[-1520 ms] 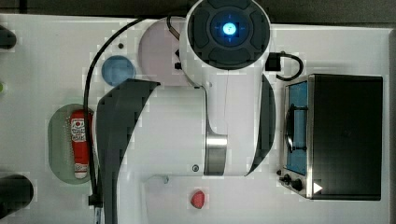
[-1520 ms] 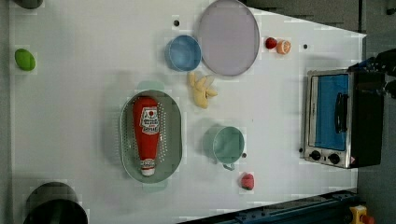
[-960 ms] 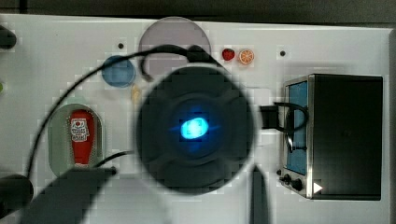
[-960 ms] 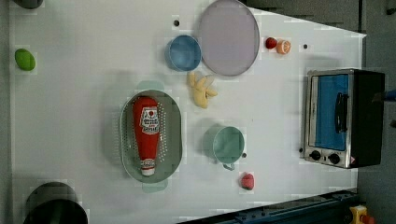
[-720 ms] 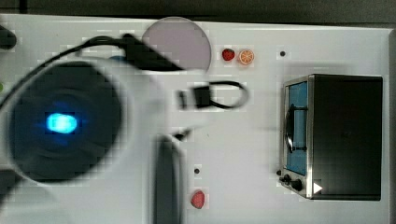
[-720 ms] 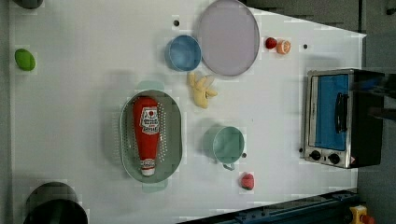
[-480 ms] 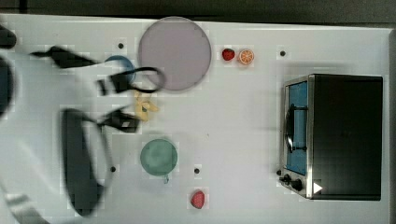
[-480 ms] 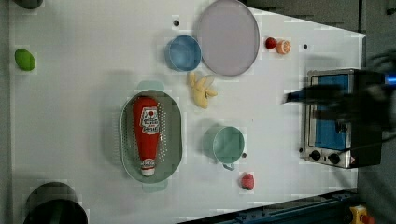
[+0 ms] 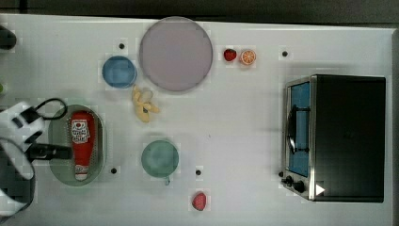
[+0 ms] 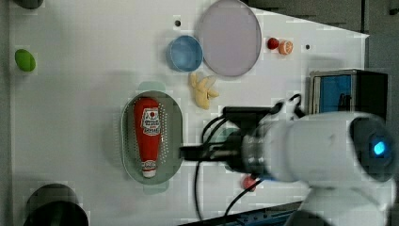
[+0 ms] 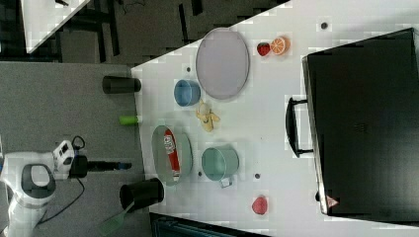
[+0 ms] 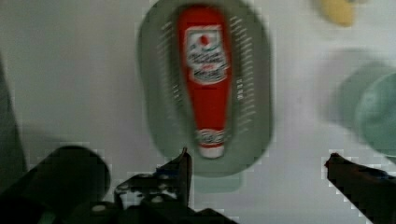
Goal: Pick ketchup from strainer and place it on the table
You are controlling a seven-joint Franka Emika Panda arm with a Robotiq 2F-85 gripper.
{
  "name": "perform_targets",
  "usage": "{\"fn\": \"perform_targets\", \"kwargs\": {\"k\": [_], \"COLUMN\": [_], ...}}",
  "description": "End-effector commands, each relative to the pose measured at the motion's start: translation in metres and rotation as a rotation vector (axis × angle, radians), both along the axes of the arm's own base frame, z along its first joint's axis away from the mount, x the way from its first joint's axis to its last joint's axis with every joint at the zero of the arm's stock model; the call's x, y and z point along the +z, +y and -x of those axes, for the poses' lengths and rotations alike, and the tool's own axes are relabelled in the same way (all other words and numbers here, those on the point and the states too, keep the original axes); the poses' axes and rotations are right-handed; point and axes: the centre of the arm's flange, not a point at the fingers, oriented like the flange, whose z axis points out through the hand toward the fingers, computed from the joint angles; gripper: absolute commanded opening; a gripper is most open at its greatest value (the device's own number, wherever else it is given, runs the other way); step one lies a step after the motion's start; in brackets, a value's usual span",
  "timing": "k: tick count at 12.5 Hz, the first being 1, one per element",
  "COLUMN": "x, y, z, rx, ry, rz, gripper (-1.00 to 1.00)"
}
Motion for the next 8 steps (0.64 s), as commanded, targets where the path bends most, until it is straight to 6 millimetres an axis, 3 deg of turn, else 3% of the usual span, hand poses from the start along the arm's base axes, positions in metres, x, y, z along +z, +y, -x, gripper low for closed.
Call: {"fn": "perform_targets", "kwargs": {"k": [1,4,8], "x": [-0.029,-0.093,-0.162], "y": [0.002,0.011,0.018], "z": [-0.004,0.005,0.003], "rx": [-0.069,-0.020,-0.007], "ry": [-0.065,-0.108,-0.109], "rz": [0.009,0.016,-0.019], "gripper": [1.00,1.00,1.00]}}
